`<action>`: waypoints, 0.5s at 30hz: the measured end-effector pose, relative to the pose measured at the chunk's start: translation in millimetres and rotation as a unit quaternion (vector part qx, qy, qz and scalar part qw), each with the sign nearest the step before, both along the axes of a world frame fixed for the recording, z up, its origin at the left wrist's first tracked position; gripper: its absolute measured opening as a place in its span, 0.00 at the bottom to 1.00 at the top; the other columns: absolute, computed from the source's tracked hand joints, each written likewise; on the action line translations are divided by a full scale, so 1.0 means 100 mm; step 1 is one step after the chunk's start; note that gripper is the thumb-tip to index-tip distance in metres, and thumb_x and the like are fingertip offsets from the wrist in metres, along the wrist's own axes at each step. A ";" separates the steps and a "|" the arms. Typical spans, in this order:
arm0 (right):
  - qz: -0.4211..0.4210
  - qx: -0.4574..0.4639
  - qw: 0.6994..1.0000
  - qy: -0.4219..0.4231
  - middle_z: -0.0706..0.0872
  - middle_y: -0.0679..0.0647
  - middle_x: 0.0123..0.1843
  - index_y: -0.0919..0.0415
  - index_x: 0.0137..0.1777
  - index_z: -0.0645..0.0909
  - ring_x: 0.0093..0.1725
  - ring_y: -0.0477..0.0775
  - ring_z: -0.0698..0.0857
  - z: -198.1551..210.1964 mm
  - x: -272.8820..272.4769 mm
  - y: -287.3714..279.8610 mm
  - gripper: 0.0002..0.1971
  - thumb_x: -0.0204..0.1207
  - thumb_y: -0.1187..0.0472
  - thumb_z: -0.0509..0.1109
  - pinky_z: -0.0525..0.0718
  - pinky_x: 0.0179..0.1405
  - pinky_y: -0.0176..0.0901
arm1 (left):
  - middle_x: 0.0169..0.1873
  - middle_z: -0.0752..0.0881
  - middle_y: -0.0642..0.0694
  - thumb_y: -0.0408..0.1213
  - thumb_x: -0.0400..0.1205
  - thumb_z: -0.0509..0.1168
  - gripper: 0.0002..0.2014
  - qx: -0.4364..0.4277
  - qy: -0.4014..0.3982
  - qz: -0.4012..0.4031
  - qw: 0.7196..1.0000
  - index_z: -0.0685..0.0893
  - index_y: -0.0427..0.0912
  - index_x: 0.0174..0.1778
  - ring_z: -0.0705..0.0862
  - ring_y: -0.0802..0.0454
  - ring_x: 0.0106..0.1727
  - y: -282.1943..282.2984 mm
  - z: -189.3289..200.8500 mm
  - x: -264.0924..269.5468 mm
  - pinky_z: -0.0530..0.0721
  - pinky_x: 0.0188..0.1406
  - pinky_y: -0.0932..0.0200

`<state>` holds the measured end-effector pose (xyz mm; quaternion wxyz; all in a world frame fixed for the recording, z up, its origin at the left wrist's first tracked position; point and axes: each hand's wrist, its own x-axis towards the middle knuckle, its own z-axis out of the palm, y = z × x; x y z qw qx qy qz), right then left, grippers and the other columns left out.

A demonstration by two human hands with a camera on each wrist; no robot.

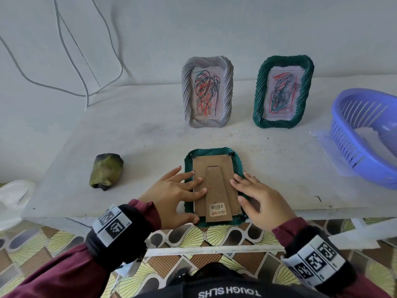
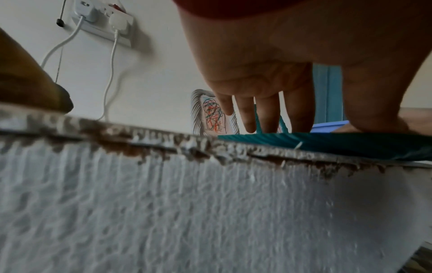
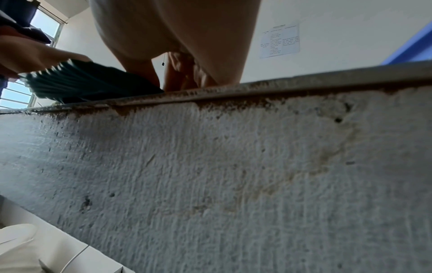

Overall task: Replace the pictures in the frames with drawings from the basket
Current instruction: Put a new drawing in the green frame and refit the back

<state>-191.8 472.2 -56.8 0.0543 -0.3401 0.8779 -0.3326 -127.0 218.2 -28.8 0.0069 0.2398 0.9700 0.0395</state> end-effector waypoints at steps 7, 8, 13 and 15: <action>0.002 0.011 1.000 0.004 0.65 0.31 0.70 0.45 0.72 0.69 0.76 0.33 0.56 0.00 0.00 0.00 0.23 0.78 0.62 0.65 0.49 0.71 0.19 | 0.57 0.87 0.52 0.71 0.68 0.52 0.34 -0.050 0.038 -0.040 0.997 0.84 0.54 0.60 0.84 0.50 0.61 0.01 0.08 -0.07 0.74 0.65 0.46; 0.001 0.013 1.000 0.007 0.65 0.31 0.70 0.44 0.72 0.68 0.76 0.33 0.56 0.00 0.01 0.00 0.23 0.78 0.61 0.65 0.50 0.71 0.20 | 0.56 0.87 0.52 0.70 0.68 0.53 0.34 -0.051 0.042 -0.048 0.997 0.85 0.53 0.59 0.84 0.51 0.60 0.02 0.08 -0.07 0.77 0.63 0.47; -0.005 0.014 1.000 0.022 0.66 0.33 0.71 0.46 0.72 0.70 0.76 0.33 0.58 -0.01 0.03 -0.01 0.23 0.78 0.62 0.66 0.49 0.71 0.17 | 0.53 0.89 0.51 0.66 0.67 0.55 0.32 -0.060 0.065 -0.040 0.995 0.87 0.49 0.55 0.86 0.48 0.56 0.08 0.04 -0.02 0.80 0.61 0.48; -0.004 0.016 1.000 0.023 0.66 0.33 0.71 0.47 0.72 0.71 0.75 0.31 0.56 -0.01 0.03 -0.02 0.23 0.78 0.62 0.65 0.48 0.70 0.15 | 0.52 0.89 0.48 0.63 0.67 0.56 0.31 -0.058 0.076 -0.037 0.995 0.88 0.46 0.54 0.86 0.47 0.55 0.11 0.00 0.00 0.80 0.60 0.48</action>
